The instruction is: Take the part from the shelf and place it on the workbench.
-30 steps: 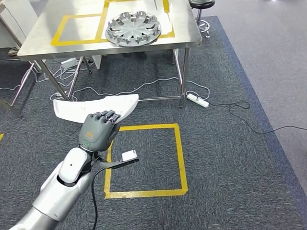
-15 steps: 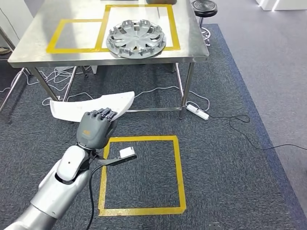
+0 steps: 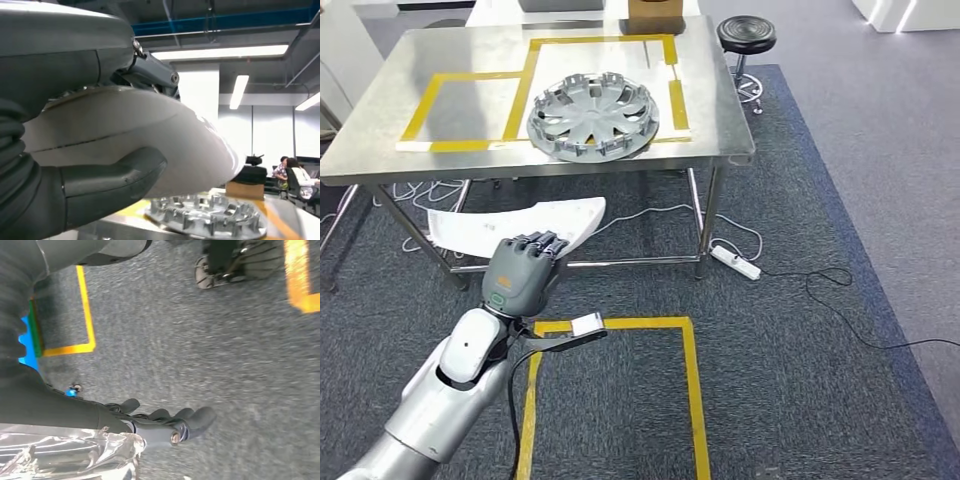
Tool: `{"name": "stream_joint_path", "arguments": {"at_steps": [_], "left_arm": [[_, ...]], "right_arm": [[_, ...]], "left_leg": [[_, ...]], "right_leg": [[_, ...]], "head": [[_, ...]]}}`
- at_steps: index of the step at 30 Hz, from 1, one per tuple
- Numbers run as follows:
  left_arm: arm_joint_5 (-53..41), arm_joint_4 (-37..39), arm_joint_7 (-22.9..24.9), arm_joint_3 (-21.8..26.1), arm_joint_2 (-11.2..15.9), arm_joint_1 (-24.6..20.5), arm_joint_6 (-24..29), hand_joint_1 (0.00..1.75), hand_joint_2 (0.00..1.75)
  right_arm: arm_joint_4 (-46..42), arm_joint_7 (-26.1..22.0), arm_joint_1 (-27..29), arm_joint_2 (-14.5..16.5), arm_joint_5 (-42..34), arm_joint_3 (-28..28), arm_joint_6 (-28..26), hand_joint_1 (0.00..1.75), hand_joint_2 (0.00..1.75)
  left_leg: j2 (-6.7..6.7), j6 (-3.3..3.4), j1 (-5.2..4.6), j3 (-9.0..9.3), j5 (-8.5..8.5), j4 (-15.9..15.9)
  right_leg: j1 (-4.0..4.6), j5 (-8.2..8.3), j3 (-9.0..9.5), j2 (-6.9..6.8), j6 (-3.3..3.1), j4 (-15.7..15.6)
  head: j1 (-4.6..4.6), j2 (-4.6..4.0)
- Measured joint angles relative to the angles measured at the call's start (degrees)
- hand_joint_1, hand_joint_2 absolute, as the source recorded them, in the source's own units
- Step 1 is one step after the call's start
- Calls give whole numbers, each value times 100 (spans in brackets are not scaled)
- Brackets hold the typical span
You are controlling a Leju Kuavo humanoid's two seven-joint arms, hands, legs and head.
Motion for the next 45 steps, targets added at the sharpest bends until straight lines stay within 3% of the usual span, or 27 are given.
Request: {"name": "stream_joint_path", "arguments": {"at_steps": [2,3,4,5,7,9,10,13,15,17,18,19,20,23,24,25,28,35,42,44,45], "left_arm": [[0,2,0,-6,-2,6,-2,175,175],[0,4,0,-8,-2,15,-1,175,175],[0,6,0,-8,-1,21,1,175,175],[0,8,0,-6,2,25,6,175,175],[0,12,-7,-6,3,28,38,175,175],[0,14,-25,-11,-2,31,84,175,175],[0,14,-36,-15,-8,33,105,175,175],[0,11,-51,-9,-17,35,144,175,175],[1,10,-71,-1,-23,40,160,175,175],[2,10,-107,-1,-33,56,169,175,175],[2,10,-124,-3,-36,70,171,175,175],[2,10,-137,-5,-38,85,169,175,175],[2,10,-149,-8,-41,97,167,175,175],[2,11,-165,-8,-49,96,155,175,175],[2,12,-165,-7,-50,92,148,175,175],[2,12,-164,-5,-50,89,140,175,175],[0,12,-158,1,-48,83,128,175,175],[0,12,-147,2,-48,62,117,175,175],[0,11,-140,4,-48,48,116,175,175],[0,10,-140,4,-49,37,115,175,175],[0,10,-140,4,-50,33,115,175,175]], "right_arm": [[-1,1,11,0,0,-2,1,0,175],[-1,1,18,0,0,-4,1,0,175],[-1,1,24,0,0,-7,1,0,175],[-1,1,25,0,0,-9,2,0,175],[-1,1,18,-2,0,-13,1,0,175],[-3,1,8,-7,0,-16,-2,0,175],[-5,0,3,-10,0,-19,-5,0,175],[-8,-1,-23,-11,2,-24,-7,0,175],[-7,-1,-30,-11,4,-24,-8,0,175],[-7,-2,-29,-11,8,-24,-10,0,175],[-7,-2,-27,-11,10,-24,-10,0,175],[-7,-3,-23,-11,12,-24,-9,0,175],[-7,-5,-19,-11,14,-24,-8,0,175],[-7,-17,-12,-12,15,-24,-7,0,175],[-7,-19,-11,-13,16,-24,-7,0,175],[-7,-19,-8,-12,16,-25,-7,0,175],[-7,-22,-4,-9,18,-26,-3,0,175],[-7,-28,-7,-7,19,-26,-1,0,175],[-8,-28,-10,-7,20,-26,-1,0,175],[-8,-29,-15,-7,23,-26,-2,0,175],[-8,-30,-17,-7,25,-26,-2,0,175]], "left_leg": [[25,-62,41,-495,-348,473],[31,-80,58,-679,-491,546],[36,-93,71,-783,-516,468],[41,-108,81,-817,-406,276],[74,-153,122,-771,250,-385],[164,-145,162,-736,774,-842],[197,-113,165,-744,852,-911],[168,37,150,-730,844,-902],[141,138,148,-692,825,-915],[131,205,115,-651,761,-912],[121,226,96,-624,725,-911],[110,238,77,-589,687,-910],[97,242,59,-543,647,-909],[72,221,18,-383,524,-904],[65,211,4,-355,486,-894],[59,222,-9,-346,461,-883],[60,274,-20,-335,438,-889],[67,218,-22,-312,422,-939],[73,238,-13,-288,418,-989],[85,262,29,-250,435,-1038],[89,269,40,-239,431,-1044]], "right_leg": [[-21,-150,165,2,11,-4],[-34,-226,257,5,22,-4],[-50,-305,363,9,35,-4],[-67,-374,472,13,53,-4],[-86,-523,669,22,116,10],[-67,-694,766,28,187,29],[-55,-780,803,21,219,25],[-74,-953,867,-26,311,33],[-80,-1188,686,-45,352,482],[-71,-1517,202,-49,362,1287],[-66,-1582,-45,-49,354,1603],[-59,-1516,-216,-49,336,1728],[-47,-1319,-285,-48,307,1628],[17,-431,-86,-47,177,549],[30,-260,-18,-48,158,293],[38,-192,12,-48,168,175],[39,-192,21,-32,215,149],[36,-224,14,-24,173,148],[22,-255,23,-29,226,144],[24,-430,-121,-37,279,449],[13,-594,-292,-40,307,788]], "head": [[-24,0],[-24,0],[-24,0],[-25,0],[-32,0],[-51,0],[-50,0],[-26,0],[-18,0],[-15,0],[-16,0],[-16,0],[-17,0],[-16,0],[-19,0],[-21,0],[-25,0],[-26,0],[-23,0],[-6,0],[3,0]]}}
